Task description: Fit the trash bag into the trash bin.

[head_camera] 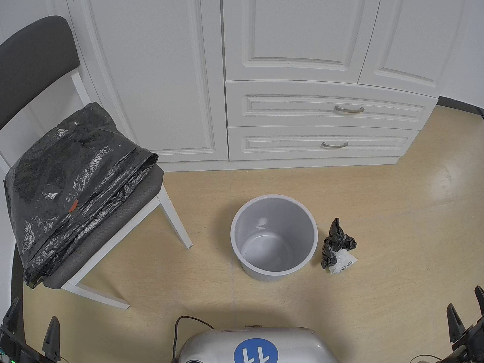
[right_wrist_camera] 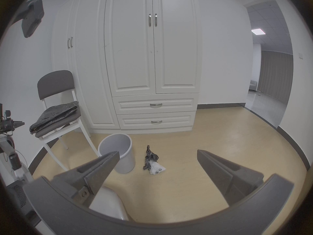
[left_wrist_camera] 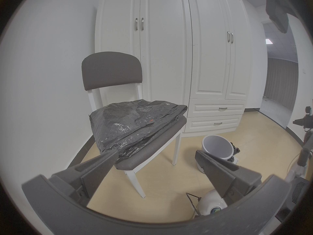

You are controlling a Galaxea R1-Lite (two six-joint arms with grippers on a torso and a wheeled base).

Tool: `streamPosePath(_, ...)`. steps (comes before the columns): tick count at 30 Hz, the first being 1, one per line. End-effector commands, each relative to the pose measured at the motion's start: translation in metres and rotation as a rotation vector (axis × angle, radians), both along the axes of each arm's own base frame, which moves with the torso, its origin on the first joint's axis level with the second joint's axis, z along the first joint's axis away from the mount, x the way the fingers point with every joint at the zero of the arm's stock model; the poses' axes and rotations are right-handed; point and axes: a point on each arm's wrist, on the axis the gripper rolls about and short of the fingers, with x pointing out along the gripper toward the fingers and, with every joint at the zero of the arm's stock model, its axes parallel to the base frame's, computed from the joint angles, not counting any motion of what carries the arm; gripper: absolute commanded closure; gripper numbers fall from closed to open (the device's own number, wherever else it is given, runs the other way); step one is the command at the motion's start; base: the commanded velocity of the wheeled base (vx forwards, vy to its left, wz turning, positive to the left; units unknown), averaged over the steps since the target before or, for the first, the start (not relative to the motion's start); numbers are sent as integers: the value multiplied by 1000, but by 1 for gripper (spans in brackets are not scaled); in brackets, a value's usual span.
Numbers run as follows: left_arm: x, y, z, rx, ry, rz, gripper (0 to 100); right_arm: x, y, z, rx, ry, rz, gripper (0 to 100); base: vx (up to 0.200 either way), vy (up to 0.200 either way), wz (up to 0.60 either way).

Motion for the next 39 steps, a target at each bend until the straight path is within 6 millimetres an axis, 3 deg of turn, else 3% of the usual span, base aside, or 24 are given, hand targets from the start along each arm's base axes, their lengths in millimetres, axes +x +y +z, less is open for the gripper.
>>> streamPosePath(1, 0, 0, -5, 0, 1, 0, 0, 0, 0, -5, 0, 1, 0, 0, 0, 0, 0)
streamPosePath(39, 0, -1, -4, 49, -8, -32, 0, 0, 0, -5, -58, 0, 15, 0, 0, 0, 0)
